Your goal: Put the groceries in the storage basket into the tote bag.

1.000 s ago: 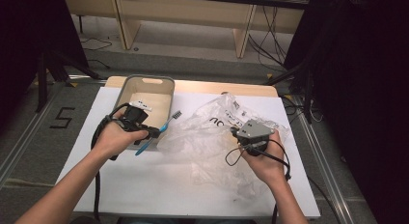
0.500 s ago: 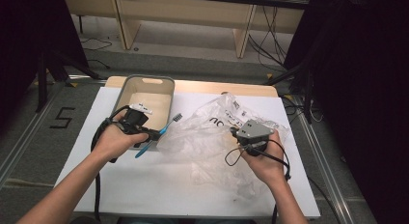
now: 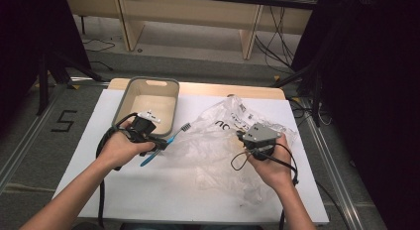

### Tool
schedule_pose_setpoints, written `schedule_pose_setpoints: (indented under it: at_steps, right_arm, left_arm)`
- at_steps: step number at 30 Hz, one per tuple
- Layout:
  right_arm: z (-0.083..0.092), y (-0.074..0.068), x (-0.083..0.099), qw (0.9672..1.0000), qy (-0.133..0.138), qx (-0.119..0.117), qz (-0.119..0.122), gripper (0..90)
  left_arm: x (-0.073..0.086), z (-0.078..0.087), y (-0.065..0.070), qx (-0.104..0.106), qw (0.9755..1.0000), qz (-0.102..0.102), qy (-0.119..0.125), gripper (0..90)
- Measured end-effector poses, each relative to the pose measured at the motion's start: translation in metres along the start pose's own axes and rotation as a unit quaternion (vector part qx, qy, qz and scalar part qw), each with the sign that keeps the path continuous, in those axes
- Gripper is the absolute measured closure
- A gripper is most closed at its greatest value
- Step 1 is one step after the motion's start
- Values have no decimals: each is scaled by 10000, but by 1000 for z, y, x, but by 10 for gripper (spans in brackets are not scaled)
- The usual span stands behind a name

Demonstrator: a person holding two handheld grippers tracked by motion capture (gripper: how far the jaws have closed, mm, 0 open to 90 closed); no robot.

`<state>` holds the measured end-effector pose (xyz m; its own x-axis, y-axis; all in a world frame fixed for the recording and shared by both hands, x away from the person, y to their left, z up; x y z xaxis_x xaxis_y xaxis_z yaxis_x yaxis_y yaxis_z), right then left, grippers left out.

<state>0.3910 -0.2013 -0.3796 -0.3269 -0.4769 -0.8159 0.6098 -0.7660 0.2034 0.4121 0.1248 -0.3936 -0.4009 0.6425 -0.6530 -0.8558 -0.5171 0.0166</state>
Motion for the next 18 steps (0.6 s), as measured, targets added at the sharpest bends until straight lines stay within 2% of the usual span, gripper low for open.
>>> schedule_pose_setpoints:
  at_steps: [5,8,18]
  right_arm:
    - [0,0,0,10000,0,1,15,900]
    - [-1,0,0,10000,8,3,14,900]
    - [-1,-1,-1,10000,9,0,37,900]
  left_arm:
    - [1,-2,5,65,9999,-83,-13,821]
    - [1,-3,7,96,9998,-199,-26,820]
    - [3,-7,16,195,9995,-232,-25,820]
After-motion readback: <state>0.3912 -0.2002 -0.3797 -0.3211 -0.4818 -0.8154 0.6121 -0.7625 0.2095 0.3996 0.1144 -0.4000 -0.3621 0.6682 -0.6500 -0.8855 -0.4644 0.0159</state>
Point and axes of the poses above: each handheld gripper's, and its own axes: z roughly backward along the jaws, x roughly out of its underside, y roughly to its right, the point moved 2 cm from there along -z, roughly forward along the jaws, and after that the axes turned 13 degrees about -z, right-handed, at the moved point
